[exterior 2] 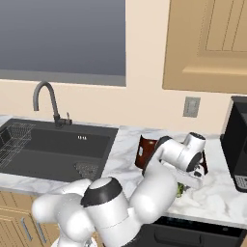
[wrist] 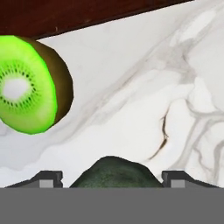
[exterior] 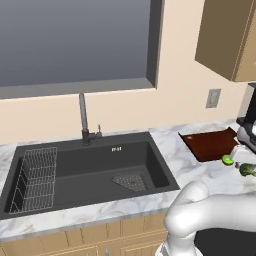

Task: Pick up all produce items and place them in the sink. Turn on the sink faucet to wash them. Then turn the sink off and put them in the tray.

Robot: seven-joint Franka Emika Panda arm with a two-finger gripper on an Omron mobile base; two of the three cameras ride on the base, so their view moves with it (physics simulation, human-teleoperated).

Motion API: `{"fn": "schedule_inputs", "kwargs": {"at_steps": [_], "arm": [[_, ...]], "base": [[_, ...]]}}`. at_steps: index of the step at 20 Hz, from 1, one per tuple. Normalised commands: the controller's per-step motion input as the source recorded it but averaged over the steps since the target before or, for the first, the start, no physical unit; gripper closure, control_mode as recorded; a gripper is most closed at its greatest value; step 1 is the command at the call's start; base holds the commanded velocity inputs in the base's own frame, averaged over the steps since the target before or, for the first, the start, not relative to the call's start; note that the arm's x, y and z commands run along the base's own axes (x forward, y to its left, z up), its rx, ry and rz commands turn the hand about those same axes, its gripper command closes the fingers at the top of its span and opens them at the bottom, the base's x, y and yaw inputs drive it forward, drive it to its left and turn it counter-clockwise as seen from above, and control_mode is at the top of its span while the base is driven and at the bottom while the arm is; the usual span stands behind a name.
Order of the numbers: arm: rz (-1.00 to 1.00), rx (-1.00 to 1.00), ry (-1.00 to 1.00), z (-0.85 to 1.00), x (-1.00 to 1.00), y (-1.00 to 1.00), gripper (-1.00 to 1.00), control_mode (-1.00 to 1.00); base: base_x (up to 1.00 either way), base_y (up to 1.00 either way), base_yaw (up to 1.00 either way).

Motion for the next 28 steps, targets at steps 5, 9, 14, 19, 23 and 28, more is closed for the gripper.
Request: {"fn": "schedule_inputs", "kwargs": {"at_steps": [5,9,14,19,23,28], "arm": [[0.0,0.0,-0.06,-0.04,-0.2,0.1,1.0,-1.0],[0.0,0.0,-0.07,0.0,-0.28,0.08,1.0,-1.0],[0.0,0.0,-0.07,0.26,-0.25,0.23,1.0,-1.0],[0.0,0.0,-0.06,0.58,-0.06,0.42,1.0,-1.0],[0.0,0.0,-0.05,0.48,0.0,0.58,1.0,-1.0],[0.0,0.0,-0.02,0.3,0.01,0.72,1.0,-1.0]], "base": [[0.0,0.0,0.0],[0.0,0.0,0.0],[0.0,0.0,0.0],[0.0,0.0,0.0],[0.0,0.0,0.0],[0.0,0.0,0.0]]}}
